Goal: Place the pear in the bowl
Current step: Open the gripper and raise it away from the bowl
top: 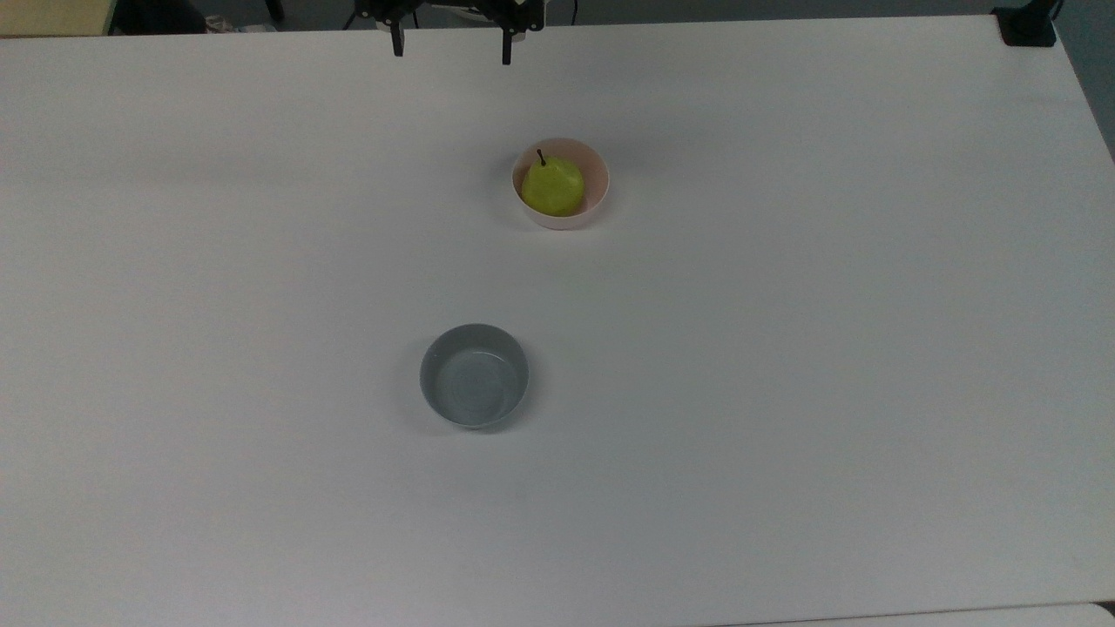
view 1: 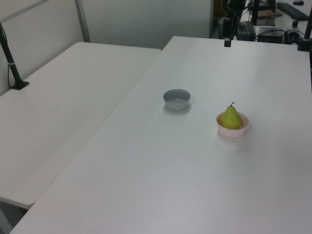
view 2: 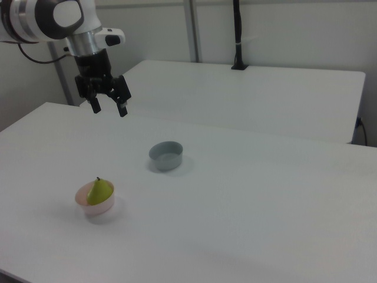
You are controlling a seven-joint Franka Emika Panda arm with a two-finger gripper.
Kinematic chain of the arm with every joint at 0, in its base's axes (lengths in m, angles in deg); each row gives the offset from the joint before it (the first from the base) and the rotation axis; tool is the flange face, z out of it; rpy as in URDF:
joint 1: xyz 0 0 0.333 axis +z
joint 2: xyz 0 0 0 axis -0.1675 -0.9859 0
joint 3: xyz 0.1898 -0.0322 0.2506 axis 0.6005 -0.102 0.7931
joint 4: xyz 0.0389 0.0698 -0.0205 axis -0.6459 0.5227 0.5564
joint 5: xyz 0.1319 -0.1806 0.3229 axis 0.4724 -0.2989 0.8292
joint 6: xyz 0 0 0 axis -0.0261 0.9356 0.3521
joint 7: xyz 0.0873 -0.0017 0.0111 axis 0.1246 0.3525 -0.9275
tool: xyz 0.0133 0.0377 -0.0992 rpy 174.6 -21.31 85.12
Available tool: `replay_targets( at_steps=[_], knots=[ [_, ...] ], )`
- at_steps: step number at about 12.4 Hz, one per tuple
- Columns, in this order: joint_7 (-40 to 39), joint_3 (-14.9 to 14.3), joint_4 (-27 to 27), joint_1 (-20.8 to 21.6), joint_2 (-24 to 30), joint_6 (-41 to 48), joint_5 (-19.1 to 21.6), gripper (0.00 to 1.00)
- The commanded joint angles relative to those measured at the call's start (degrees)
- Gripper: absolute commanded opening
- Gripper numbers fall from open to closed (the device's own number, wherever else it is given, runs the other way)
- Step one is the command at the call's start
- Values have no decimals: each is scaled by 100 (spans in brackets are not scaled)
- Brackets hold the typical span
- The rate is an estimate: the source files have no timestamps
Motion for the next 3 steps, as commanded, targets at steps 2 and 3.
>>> replay_targets(
  at_steps=[2,3],
  knots=[
    [13,-27,-26,-5,40,167,82,100],
    [13,-27,-26,-5,67,185,91,100]
  ],
)
